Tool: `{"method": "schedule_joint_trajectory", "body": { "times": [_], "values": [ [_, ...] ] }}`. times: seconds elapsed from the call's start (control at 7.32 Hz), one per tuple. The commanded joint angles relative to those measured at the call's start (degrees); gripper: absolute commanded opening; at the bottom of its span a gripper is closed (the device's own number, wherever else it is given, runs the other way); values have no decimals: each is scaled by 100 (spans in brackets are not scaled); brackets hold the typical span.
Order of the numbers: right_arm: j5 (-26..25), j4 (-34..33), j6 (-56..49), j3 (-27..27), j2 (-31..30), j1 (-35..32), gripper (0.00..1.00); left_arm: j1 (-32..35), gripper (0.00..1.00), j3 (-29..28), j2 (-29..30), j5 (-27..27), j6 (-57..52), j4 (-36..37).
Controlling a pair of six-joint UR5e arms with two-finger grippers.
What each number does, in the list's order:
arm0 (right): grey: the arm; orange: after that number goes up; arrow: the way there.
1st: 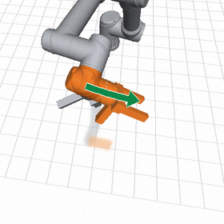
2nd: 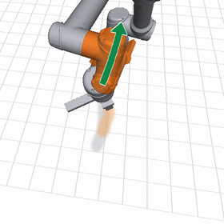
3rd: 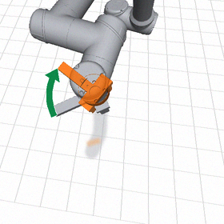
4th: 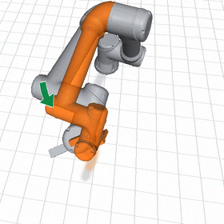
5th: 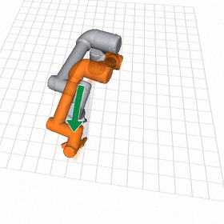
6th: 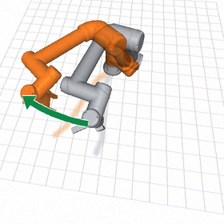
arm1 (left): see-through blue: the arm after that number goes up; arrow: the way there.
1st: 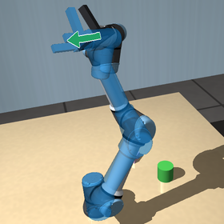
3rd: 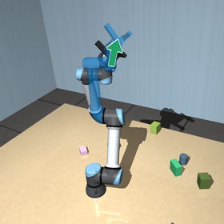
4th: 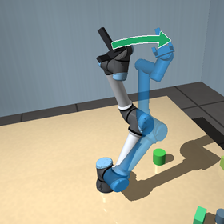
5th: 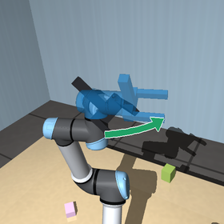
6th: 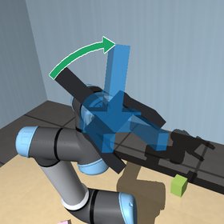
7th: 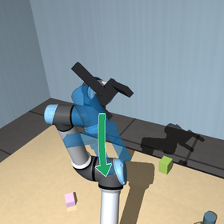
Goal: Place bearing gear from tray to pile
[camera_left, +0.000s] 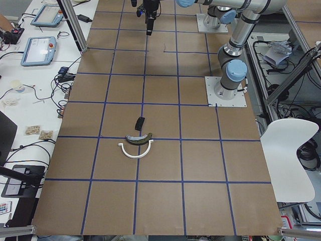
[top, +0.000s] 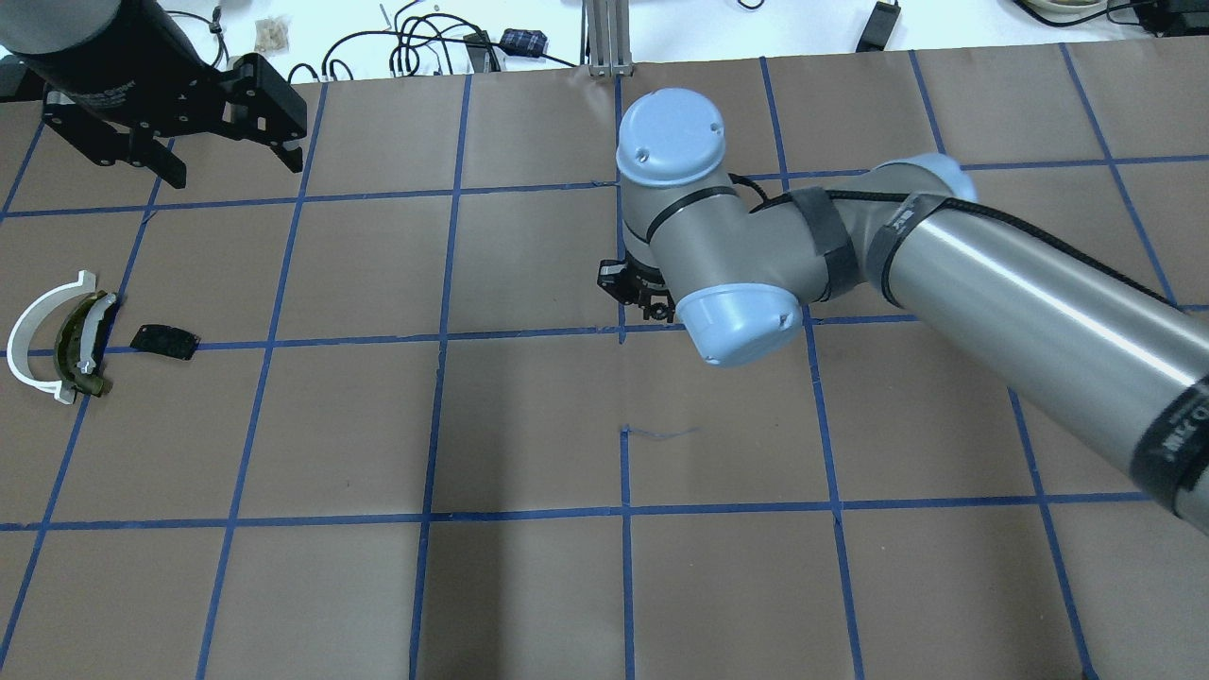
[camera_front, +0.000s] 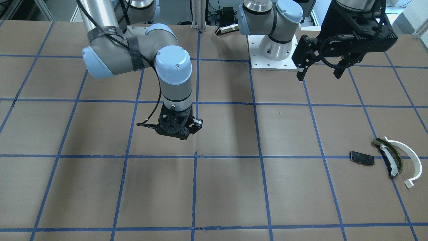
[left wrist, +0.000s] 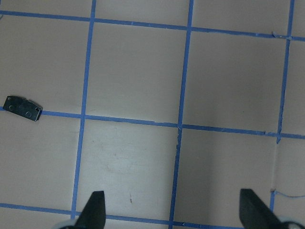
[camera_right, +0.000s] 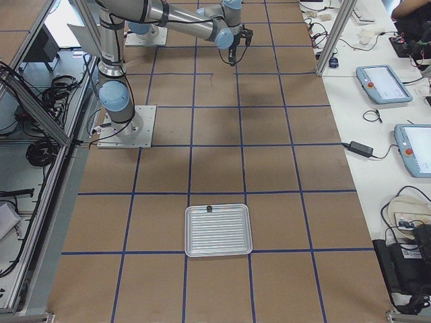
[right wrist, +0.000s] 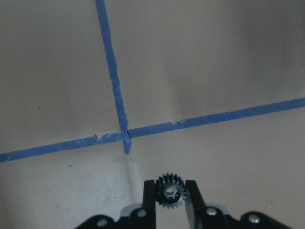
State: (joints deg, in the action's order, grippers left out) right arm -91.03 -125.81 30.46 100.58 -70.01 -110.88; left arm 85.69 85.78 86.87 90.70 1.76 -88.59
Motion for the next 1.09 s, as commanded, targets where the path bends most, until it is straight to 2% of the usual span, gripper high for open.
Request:
{"method": "schedule_joint_trajectory", "body": {
  "times": [0.0,0.14,0.27,0.41,0.68,0.82,0.96],
  "values": [
    [-114,-155,-22,-12,75,-48,94,0,100,0,-4,0,0,0],
    [-386,-137,-553,-82,5,83,100,0,100,0,-4,0,0,0],
    [-389,237,-1489,-178,-248,510,100,0,100,0,-4,0,0,0],
    [-319,789,-2204,-257,-668,1202,100,0,100,0,-4,0,0,0],
    [-511,1354,-4416,-179,-1337,2660,98,0,100,0,-12,0,0,0],
    [-712,1688,-5391,-179,-1584,3486,92,0,100,0,-12,0,9,0],
    [-644,1761,-6680,-231,-1665,4381,89,0,100,0,-12,0,0,0]
  ]
}}
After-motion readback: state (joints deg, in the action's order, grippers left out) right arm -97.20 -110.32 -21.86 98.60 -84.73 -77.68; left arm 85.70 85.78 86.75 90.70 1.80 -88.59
